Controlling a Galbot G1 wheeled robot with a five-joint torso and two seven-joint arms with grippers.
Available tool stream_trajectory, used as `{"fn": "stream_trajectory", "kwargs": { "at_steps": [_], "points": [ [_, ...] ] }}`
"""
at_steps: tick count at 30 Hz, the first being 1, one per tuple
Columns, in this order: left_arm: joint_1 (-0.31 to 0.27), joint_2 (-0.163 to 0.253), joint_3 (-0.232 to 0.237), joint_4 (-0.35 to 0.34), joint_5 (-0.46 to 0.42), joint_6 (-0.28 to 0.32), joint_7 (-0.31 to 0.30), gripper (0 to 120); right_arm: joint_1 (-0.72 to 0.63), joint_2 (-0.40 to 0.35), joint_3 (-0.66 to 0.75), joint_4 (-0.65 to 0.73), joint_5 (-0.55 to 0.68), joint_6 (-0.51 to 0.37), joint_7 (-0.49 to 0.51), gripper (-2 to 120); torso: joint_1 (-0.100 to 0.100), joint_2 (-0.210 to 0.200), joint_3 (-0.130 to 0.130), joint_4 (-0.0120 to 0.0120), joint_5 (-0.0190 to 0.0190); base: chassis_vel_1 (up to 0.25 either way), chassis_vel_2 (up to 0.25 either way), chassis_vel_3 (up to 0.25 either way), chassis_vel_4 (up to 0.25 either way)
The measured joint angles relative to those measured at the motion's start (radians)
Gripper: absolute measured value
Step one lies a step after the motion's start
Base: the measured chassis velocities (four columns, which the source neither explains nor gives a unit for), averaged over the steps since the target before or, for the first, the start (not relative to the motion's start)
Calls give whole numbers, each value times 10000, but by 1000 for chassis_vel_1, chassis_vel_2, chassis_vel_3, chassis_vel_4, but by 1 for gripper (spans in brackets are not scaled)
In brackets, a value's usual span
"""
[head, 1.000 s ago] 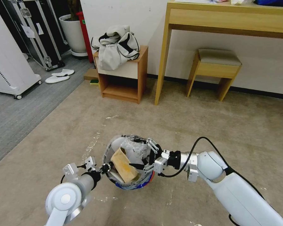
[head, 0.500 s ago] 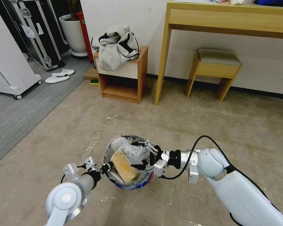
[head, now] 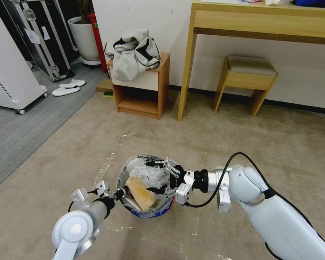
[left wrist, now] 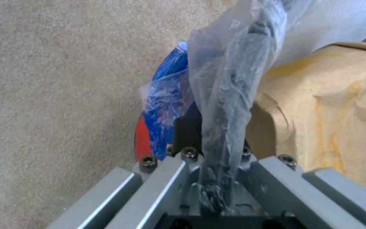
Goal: Pick up the trash bin and place the garbage on the floor into it.
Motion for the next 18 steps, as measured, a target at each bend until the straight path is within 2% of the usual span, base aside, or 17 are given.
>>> {"fn": "stream_trajectory", "kwargs": {
  "at_steps": [18],
  "points": [
    [60, -120, -26, -58, 176, -32, 72, 0, -40, -147, 78, 294, 127, -126, 38, 100, 0, 0, 1, -1, 0, 0, 0, 0, 0]
  ]
}}
